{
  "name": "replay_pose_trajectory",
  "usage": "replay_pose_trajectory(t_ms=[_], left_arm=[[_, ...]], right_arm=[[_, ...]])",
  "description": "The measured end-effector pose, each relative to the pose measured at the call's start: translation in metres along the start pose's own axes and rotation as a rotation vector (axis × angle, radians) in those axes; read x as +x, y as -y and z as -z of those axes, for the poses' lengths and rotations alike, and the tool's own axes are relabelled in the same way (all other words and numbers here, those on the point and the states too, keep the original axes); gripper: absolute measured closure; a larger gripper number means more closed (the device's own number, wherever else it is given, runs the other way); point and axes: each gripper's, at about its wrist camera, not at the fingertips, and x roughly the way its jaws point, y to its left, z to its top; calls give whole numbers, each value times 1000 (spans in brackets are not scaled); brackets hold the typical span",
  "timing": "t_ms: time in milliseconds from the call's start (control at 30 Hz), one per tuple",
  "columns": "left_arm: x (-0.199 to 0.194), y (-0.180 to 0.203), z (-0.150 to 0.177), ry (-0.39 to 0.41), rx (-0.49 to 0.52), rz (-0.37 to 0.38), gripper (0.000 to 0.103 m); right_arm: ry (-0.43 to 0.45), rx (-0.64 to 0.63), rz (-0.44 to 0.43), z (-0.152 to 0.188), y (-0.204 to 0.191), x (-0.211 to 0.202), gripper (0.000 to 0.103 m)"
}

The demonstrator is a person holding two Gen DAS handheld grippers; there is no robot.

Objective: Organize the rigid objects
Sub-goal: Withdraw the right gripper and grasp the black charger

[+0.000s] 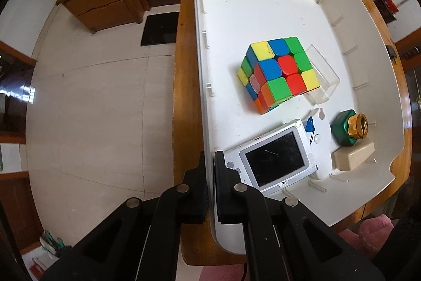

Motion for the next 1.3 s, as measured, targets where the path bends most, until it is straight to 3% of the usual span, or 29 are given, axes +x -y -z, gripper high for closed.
replay_pose_trajectory(t_ms=[200,667,1300], left_arm=[[-6,-3,4,19,-71,3,99],[-5,6,6,25,-158,-100,93],[0,12,-1,-34,-238,-198,87]], right_arm=[[10,-22,23,-13,30,17,5],[34,-45,2,-33,89,71,5],[-57,-100,-45,-37,111,160,10]])
